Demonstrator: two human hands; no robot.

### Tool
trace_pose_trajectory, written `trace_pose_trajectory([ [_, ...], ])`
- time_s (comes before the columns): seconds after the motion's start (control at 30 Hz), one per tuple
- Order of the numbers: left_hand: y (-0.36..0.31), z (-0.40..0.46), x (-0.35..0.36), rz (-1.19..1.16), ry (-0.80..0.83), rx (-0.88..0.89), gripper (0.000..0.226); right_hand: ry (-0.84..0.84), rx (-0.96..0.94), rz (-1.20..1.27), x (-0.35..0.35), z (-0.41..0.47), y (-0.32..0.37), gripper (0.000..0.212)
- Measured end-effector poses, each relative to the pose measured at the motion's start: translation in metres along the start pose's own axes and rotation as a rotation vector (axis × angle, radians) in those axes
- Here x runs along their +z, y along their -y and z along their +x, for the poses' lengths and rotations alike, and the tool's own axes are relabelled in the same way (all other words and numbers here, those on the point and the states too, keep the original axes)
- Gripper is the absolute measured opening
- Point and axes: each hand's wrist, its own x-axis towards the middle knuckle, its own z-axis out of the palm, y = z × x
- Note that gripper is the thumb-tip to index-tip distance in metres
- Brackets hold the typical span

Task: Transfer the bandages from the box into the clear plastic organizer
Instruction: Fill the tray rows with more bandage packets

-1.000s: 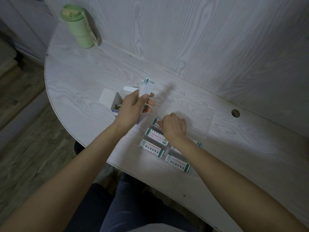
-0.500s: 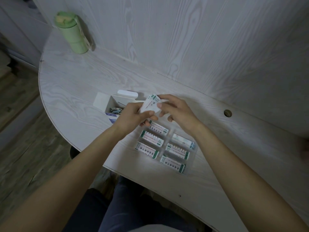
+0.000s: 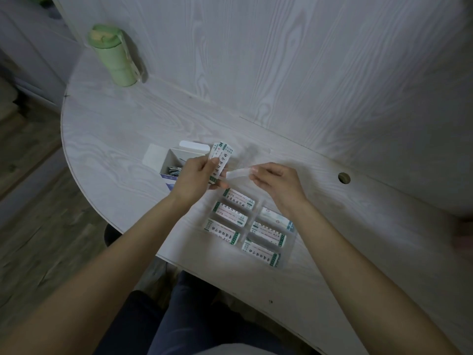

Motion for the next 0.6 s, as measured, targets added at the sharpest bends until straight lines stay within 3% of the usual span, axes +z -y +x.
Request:
trace_pose_trajectory([
  [0.1, 0.003, 0.001, 0.001, -0.082, 0.011, -0.005, 0.027, 0.011, 0.035, 0.055, -0.003, 0.0, -0.008, 0.006],
  [0.23, 0.007, 0.001, 0.003, -0.107, 0.016, 0.019, 0.027, -0.07, 0.008, -0.254, -0.005, 0.004, -0.018, 0.028],
  [0.4, 0.012, 0.003, 0.001, -0.071, -0.008, 0.045, 0.027, -0.244, -0.032, -0.448, 0.001, 0.008, -0.04, 0.014],
  [0.6, 0.015, 0.003, -0.003, -0.059, 0.0, 0.023, 0.026, -0.353, -0.091, -0.566, 0.017, 0.011, -0.057, 0.012],
])
